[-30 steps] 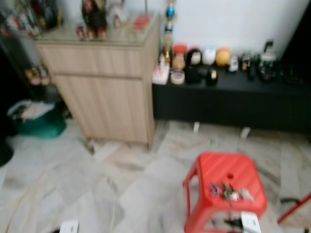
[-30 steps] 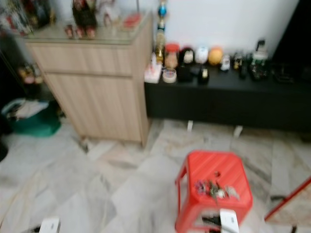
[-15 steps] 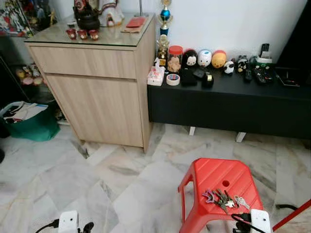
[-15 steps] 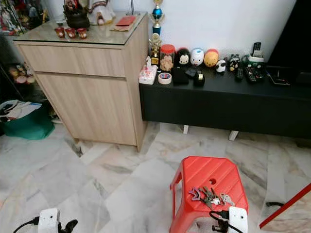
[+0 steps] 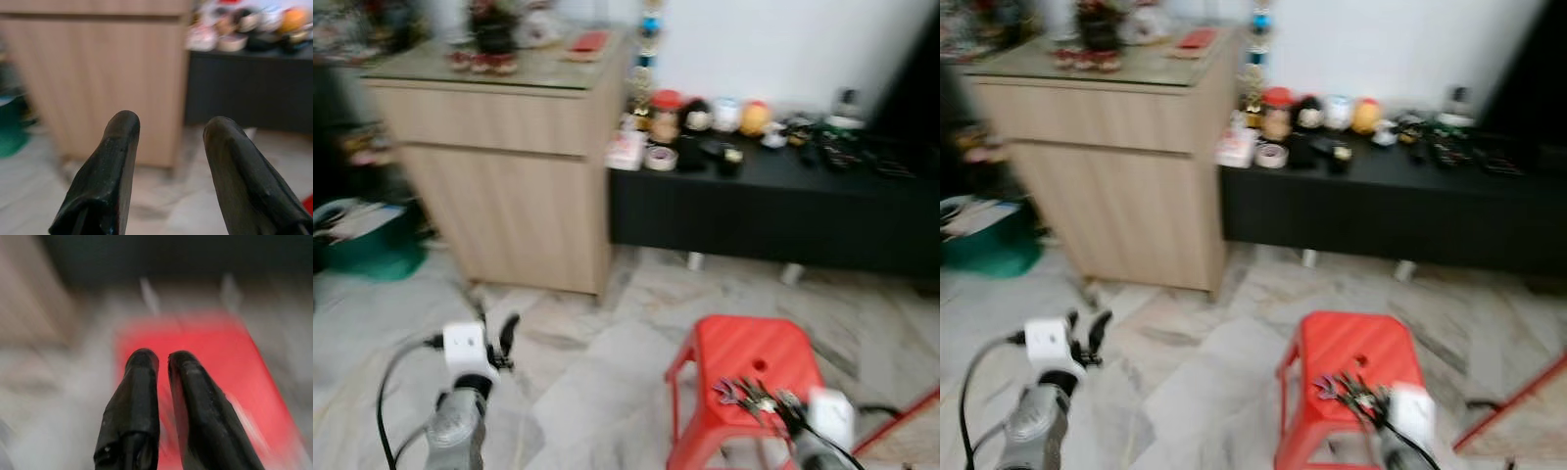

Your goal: Hang keys on a hook

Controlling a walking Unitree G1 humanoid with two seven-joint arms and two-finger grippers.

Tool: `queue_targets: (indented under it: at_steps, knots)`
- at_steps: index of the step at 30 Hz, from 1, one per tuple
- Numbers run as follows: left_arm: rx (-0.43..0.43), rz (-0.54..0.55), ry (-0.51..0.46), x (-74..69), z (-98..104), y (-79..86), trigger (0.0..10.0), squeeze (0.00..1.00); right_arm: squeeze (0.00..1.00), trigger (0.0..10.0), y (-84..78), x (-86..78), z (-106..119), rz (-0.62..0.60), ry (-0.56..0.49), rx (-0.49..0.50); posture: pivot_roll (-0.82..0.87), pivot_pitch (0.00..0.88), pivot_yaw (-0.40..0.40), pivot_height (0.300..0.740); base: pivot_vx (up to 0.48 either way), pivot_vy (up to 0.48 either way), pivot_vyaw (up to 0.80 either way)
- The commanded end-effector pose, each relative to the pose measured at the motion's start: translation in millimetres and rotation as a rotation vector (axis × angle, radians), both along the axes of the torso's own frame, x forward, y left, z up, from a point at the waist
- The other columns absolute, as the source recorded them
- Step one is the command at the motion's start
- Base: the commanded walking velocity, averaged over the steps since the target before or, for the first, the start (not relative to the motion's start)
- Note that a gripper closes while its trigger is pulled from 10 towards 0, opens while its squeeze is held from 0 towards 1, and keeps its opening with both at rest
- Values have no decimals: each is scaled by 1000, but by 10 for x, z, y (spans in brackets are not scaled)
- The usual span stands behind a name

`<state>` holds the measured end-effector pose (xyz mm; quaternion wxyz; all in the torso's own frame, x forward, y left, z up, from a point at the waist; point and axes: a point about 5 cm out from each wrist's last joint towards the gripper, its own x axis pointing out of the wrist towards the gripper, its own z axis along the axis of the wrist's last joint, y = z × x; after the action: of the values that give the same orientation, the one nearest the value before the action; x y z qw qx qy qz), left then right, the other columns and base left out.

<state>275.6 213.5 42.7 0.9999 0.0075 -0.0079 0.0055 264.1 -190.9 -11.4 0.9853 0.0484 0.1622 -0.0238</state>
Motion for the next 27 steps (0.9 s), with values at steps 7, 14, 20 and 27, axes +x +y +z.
queue_targets:
  at_steps: [7,14,20,27]
  knots:
    - [2,13,13,-200,-63,109,10000,0,0,10000,-108,39,166,-21,-121,-61,38,0,-19,734,0,0,0]
    - [18,60,44,-480,-101,246,10000,0,0,10000,-116,-223,76,-43,-126,-81,44,0,-21,734,0,0,0]
    - [24,85,62,-556,-117,321,10000,0,0,10000,-82,-340,-7,-77,-94,-77,64,0,-9,734,0,0,0]
    - [32,49,16,-527,81,271,10000,0,0,10000,7,-278,109,-73,-149,-75,84,0,-24,734,0,0,0]
